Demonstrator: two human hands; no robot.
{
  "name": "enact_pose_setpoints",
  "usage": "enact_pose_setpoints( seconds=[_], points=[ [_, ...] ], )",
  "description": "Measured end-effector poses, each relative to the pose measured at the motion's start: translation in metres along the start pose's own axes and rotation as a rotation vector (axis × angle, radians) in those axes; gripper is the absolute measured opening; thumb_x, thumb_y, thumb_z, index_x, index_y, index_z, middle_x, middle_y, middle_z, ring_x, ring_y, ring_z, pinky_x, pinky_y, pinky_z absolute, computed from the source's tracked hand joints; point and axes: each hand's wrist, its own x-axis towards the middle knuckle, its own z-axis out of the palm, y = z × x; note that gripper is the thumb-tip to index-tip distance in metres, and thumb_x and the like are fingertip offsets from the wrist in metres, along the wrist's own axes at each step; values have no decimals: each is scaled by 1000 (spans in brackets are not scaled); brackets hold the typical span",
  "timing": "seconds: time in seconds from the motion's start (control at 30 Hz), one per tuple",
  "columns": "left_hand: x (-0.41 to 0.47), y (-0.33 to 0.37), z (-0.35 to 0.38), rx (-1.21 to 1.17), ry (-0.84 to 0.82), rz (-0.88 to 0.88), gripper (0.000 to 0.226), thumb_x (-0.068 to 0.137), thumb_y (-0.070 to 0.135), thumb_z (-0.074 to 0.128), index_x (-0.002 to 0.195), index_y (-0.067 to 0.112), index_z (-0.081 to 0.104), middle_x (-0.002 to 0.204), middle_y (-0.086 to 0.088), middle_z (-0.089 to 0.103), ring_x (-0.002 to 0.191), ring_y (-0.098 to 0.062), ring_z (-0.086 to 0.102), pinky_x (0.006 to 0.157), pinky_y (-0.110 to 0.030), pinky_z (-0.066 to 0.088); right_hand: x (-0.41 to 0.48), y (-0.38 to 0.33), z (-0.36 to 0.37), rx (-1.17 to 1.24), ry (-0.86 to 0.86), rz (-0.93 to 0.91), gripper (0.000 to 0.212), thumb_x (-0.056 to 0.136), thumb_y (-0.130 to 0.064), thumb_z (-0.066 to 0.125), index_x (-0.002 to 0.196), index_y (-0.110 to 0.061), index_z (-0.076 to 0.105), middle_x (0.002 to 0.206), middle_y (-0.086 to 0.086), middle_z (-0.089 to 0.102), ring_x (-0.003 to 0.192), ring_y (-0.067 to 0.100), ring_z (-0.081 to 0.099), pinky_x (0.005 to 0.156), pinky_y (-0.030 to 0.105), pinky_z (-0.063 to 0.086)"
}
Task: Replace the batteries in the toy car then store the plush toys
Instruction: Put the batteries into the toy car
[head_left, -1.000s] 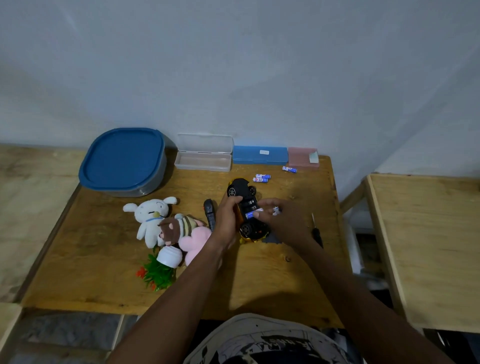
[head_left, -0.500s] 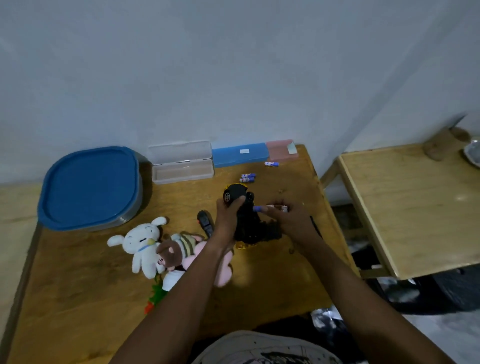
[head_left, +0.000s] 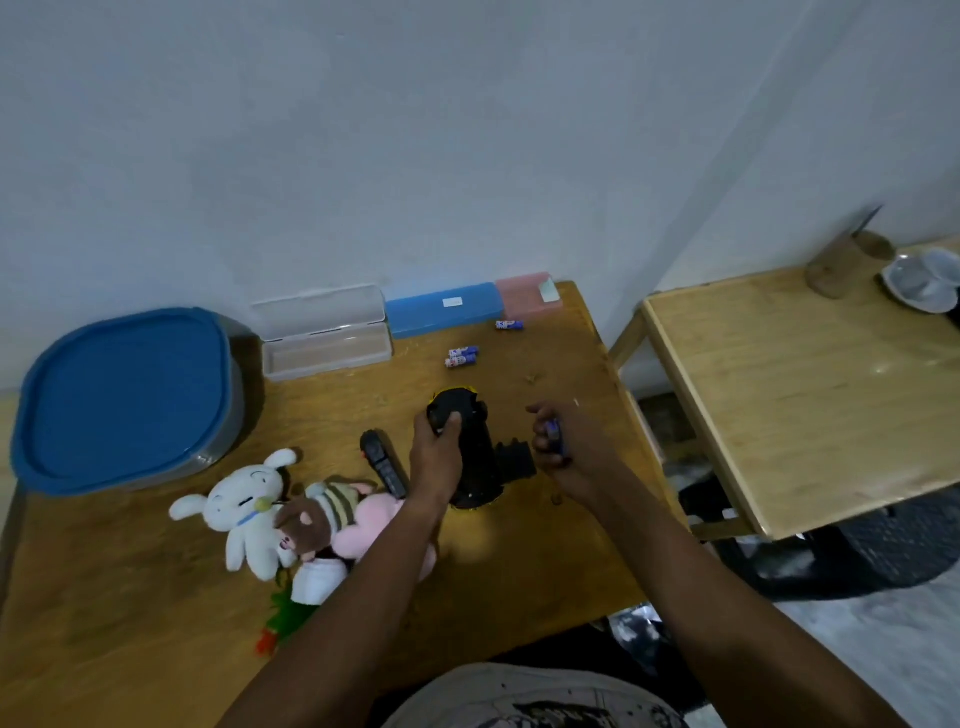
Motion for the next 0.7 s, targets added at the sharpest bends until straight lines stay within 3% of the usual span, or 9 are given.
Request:
enact_pose_setpoints(
  seconds=[0.17, 0.4, 0.5, 0.7],
  points=[
    [4, -4, 7, 118, 112, 35, 38, 102, 29, 51, 139, 18, 50, 127, -7, 63, 116, -31, 59, 102, -43, 47, 17, -14, -5, -12, -68, 112, 14, 90, -6, 46, 94, -6, 60, 73, 4, 52, 53, 9, 48, 42, 15, 39],
    [2, 3, 17, 144, 224, 17, 52, 103, 18, 50, 153, 21, 37, 139, -6, 58, 126, -27, 54, 104, -33, 41, 48, -26, -13, -209, -177, 177, 9, 89, -14, 62, 81, -17, 59, 68, -3, 54, 49, 6, 45, 42, 17, 37],
    [-1, 6, 19, 62, 271, 18, 55, 101, 14, 54, 152, 23, 38, 141, -7, 57, 123, -23, 54, 106, -37, 43, 57, -27, -14, -257, -207, 168, 2, 92, -16, 64, 93, -15, 63, 66, -3, 53, 47, 5, 47, 42, 16, 39],
    [-1, 14, 17, 32, 347, 90, 52, 98, 19, 60, 147, 24, 44, 137, -6, 57, 120, -19, 53, 105, -42, 45, 64, -30, -7, -214, -229, 215, 14, 92, -16, 66, 103, -9, 65, 71, 3, 61, 59, 13, 56, 50, 21, 49]
  ],
)
